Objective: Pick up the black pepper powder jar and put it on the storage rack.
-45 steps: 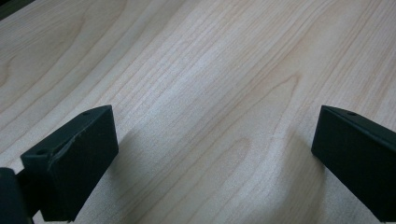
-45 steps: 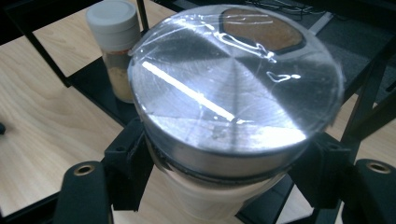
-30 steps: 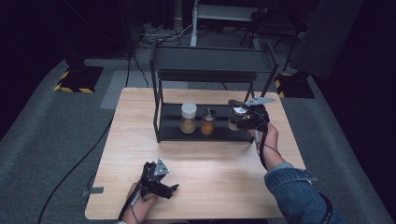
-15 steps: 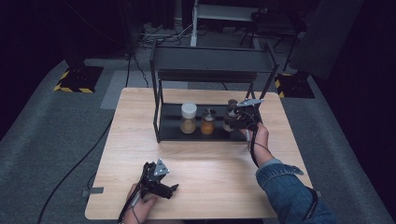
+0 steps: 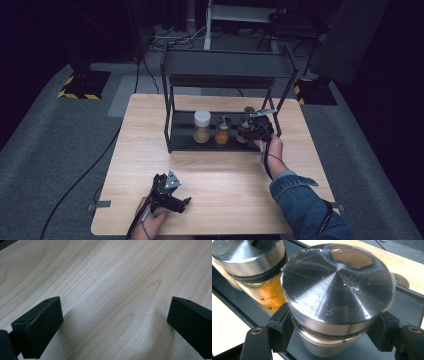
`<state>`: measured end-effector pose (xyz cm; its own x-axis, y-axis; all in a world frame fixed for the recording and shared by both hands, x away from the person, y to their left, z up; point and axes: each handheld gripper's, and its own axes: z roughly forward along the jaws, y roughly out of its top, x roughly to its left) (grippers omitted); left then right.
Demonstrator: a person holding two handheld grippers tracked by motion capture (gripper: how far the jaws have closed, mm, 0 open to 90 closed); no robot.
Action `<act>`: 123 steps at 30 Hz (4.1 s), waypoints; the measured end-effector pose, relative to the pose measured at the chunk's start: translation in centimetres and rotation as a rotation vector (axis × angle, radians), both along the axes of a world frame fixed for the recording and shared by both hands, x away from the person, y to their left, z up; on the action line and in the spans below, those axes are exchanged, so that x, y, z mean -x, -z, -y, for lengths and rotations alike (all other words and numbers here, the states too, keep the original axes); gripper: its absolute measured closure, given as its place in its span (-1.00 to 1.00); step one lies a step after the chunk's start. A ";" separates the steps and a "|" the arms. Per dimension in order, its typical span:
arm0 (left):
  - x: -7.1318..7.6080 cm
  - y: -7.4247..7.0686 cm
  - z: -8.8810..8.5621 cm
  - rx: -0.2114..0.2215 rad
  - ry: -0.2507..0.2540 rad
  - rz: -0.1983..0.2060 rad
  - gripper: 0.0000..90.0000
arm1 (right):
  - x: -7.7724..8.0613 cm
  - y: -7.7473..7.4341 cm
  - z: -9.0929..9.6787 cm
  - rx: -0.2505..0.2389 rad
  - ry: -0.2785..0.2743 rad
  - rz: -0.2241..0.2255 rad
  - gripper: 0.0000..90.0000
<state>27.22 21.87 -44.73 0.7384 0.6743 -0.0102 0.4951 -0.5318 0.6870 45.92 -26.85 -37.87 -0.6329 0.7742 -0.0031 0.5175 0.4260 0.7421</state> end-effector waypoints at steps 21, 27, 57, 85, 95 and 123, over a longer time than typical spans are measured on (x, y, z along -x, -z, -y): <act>0.0 0.0 0.0 0.000 0.001 0.001 -1.00 | 0.7 0.1 0.0 -0.037 0.019 0.027 -0.73; 0.0 0.0 0.0 0.000 0.001 0.001 -1.00 | 2.4 -1.8 0.4 -0.046 0.007 0.072 -0.81; 0.0 0.0 0.0 0.001 0.001 0.002 -1.00 | 12.2 -5.1 7.1 -0.086 -0.019 0.149 -0.90; 0.0 0.0 0.0 0.000 -0.001 0.002 -1.00 | 14.0 3.4 7.8 -0.006 -0.027 0.047 -0.93; 0.0 0.0 0.0 0.000 -0.001 0.002 -1.00 | 14.1 5.5 7.5 0.020 -0.029 0.001 -0.93; 0.0 0.0 0.0 0.000 -0.001 0.002 -1.00 | 15.5 7.0 6.9 0.031 -0.003 -0.021 -0.99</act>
